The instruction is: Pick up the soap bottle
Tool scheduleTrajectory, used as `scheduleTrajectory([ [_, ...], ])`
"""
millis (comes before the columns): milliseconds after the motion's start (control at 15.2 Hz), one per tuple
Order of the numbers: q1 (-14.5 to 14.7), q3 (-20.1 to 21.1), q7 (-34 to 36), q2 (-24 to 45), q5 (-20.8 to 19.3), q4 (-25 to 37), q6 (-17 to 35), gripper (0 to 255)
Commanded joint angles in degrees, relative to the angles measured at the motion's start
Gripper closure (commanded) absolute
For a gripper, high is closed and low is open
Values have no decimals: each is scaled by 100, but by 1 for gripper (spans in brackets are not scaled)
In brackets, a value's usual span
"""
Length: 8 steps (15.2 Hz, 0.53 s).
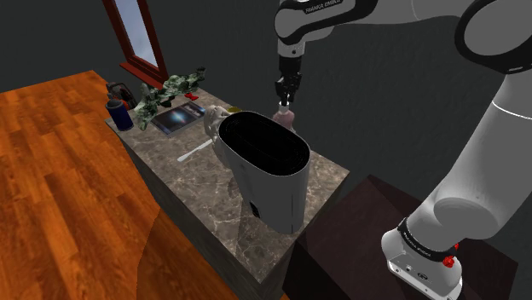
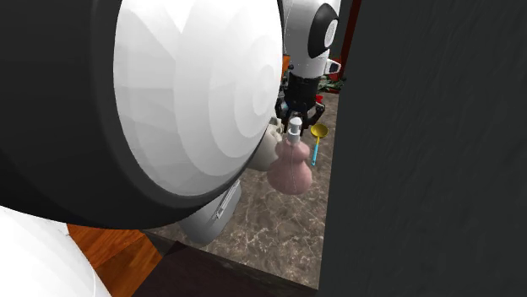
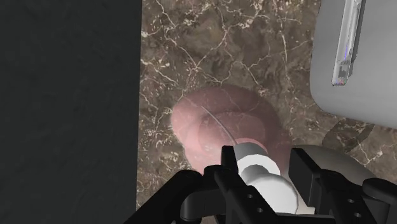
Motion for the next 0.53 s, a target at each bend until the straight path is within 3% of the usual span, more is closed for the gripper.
scheduleTrajectory([
  [0, -1, -1, 7, -16, -2, 132, -143, 255],
  [462, -3, -3, 27, -83, -8, 520, -597, 255],
])
